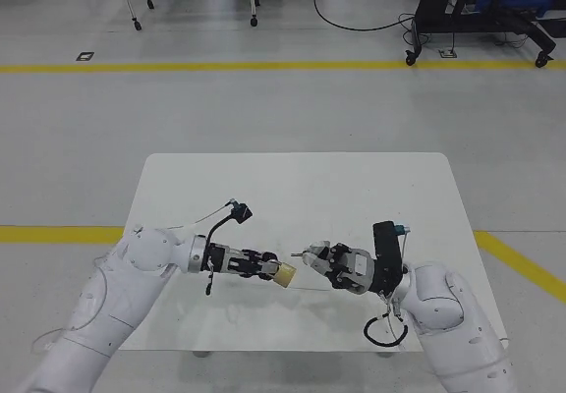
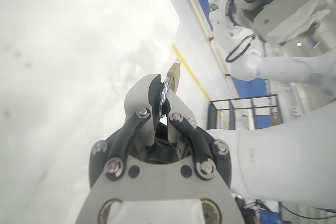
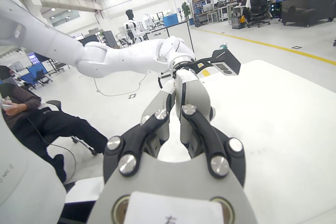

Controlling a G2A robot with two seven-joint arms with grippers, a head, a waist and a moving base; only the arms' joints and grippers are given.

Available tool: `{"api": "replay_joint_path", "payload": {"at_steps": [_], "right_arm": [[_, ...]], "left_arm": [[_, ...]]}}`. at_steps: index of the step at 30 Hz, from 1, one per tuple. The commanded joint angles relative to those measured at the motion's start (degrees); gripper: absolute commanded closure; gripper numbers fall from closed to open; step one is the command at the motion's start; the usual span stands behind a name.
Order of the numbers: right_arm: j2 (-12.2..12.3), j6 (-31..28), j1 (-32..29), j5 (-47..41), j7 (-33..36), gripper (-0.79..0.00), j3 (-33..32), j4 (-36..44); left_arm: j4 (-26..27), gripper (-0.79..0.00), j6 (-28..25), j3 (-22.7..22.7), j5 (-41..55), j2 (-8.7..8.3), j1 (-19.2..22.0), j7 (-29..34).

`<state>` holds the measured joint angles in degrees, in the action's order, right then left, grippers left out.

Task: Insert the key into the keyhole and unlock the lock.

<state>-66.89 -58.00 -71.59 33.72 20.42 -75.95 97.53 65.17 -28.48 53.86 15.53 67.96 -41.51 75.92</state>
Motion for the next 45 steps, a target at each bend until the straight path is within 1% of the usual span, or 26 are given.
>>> {"api": "replay_joint_path", "payload": {"at_steps": [1,2,4,11,12,13,15,16,19,20,22,23,26,28,30,33,35,36,39,45], "right_arm": [[0.55,0.0,-0.79,5.72,-5.11,0.0,0.51,0.67],[0.83,0.0,-1.07,7.6,-7.57,0.0,0.74,0.51],[1.37,0.0,-1.38,11.14,-11.89,0.0,1.03,-0.27],[1.37,0.0,-1.38,11.14,-11.89,0.0,1.03,-0.27],[1.37,0.0,-1.38,11.14,-11.89,0.0,1.03,-0.27],[1.37,0.0,-1.38,11.14,-11.89,0.0,1.03,-0.27],[1.3,0.21,-1.82,9.78,-12.72,0.0,1.57,-0.4],[1.32,0.03,-1.9,9.51,-12.75,0.0,1.72,-0.41],[1.55,0.18,-2.35,11.48,-12.18,0.0,1.21,0.8],[1.62,0.2,-2.68,12.11,-12.17,0.0,0.98,1.37],[1.79,0.0,-3.18,13.4,-12.19,0.0,0.43,2.18],[1.89,0.0,-3.31,14.4,-11.98,0.0,0.1,2.54],[2.2,0.03,-3.68,18.83,-11.48,0.0,-1.2,4.31],[2.38,0.0,-5.07,22.12,-12.91,0.0,-2.24,6.27],[2.68,0.0,-6.93,27.0,-15.06,0.0,-3.48,9.2],[3.02,0.0,-9.07,33.2,-19.47,0.0,-5.06,11.58],[3.24,0.0,-9.9,36.34,-22.72,0.0,-5.54,11.81],[3.32,0.0,-10.08,37.41,-24.25,0.0,-5.75,11.54],[3.5,0.13,-10.18,39.58,-27.42,0.0,-5.89,10.28],[3.5,0.13,-10.18,39.58,-27.42,0.0,-5.89,10.28]], "left_arm": [[-1.82,0.0,6.79,-2.05,6.91,0.0,2.91,6.69],[-2.84,0.0,8.89,-3.04,8.39,0.03,4.04,8.79],[-3.46,0.0,9.63,-4.76,7.18,0.01,5.97,9.53],[-3.46,0.0,9.63,-4.76,7.18,0.01,5.97,9.53],[-3.3,0.0,9.89,-4.79,7.91,0.05,5.57,9.33],[-2.71,0.0,10.94,-4.66,11.19,0.18,4.43,9.53],[-4.26,0.0,13.91,-4.14,14.61,0.18,3.99,10.6],[-5.39,0.0,16.28,-3.79,19.2,0.36,3.66,12.08],[-8.62,0.0,23.17,-4.75,28.17,0.66,4.38,12.08],[-10.0,0.0,27.2,-5.73,30.98,0.73,4.56,12.08],[-11.44,0.0,31.38,-7.42,35.99,0.8,5.32,12.08],[-11.87,0.0,35.17,-8.81,38.58,0.84,5.48,12.08],[-12.71,0.0,40.76,-12.46,43.81,0.64,6.5,12.08],[-13.26,0.0,42.77,-14.79,46.32,0.41,7.22,12.08],[-14.24,0.0,43.15,-17.16,46.89,0.06,8.26,12.08],[-15.25,0.0,42.25,-20.39,47.3,-0.35,9.86,12.08],[-16.34,0.0,40.44,-22.08,47.31,-0.62,10.99,12.08],[-17.5,0.0,38.75,-22.81,46.23,-0.76,11.82,12.08],[-17.76,0.0,38.28,-23.09,45.92,-0.78,12.04,12.08],[-17.76,0.0,38.28,-23.09,45.92,-0.78,12.04,12.08]]}}
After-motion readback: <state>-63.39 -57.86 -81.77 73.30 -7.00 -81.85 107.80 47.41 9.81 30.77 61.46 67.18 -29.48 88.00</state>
